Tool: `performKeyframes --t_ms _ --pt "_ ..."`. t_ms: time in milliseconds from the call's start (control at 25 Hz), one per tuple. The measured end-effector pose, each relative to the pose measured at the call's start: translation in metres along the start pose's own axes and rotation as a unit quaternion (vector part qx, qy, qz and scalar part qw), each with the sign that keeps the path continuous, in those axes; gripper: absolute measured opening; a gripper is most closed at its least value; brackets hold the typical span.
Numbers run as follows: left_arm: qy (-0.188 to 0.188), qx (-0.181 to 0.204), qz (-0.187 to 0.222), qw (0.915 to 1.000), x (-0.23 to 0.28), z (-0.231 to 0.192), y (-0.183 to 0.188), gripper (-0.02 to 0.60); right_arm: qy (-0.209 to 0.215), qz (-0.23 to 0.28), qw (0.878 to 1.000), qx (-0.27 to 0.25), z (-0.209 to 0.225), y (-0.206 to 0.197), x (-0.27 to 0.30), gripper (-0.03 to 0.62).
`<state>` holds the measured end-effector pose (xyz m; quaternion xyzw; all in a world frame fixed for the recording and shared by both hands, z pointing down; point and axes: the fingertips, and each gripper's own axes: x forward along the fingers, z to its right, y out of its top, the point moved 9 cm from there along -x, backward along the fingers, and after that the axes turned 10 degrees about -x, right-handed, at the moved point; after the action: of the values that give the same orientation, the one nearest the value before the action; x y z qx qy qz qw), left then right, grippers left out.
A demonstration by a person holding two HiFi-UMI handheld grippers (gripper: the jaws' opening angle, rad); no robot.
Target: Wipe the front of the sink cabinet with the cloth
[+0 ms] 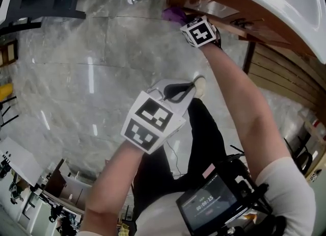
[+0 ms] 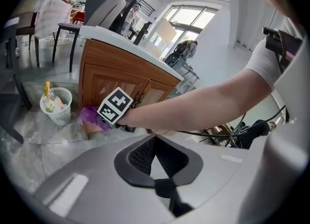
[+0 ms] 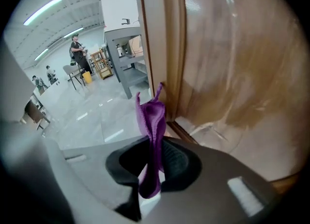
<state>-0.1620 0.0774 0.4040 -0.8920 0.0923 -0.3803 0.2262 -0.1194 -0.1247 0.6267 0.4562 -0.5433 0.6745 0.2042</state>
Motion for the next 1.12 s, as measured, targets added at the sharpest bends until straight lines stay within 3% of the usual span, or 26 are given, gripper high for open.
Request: performKeyframes --t_ms 520,1120 --pt "-0.032 0.012 -0.03 0.999 0.037 0.019 0.005 0.008 -0.082 -0.012 0.994 0.071 0.055 -0.087 -0.047 0.055" --pt "-0.059 0.041 -0.059 0.9957 0.099 0.056 0.035 0.008 -0.128 -0.037 0.984 0.117 0.112 -0.182 -0.105 0.054"
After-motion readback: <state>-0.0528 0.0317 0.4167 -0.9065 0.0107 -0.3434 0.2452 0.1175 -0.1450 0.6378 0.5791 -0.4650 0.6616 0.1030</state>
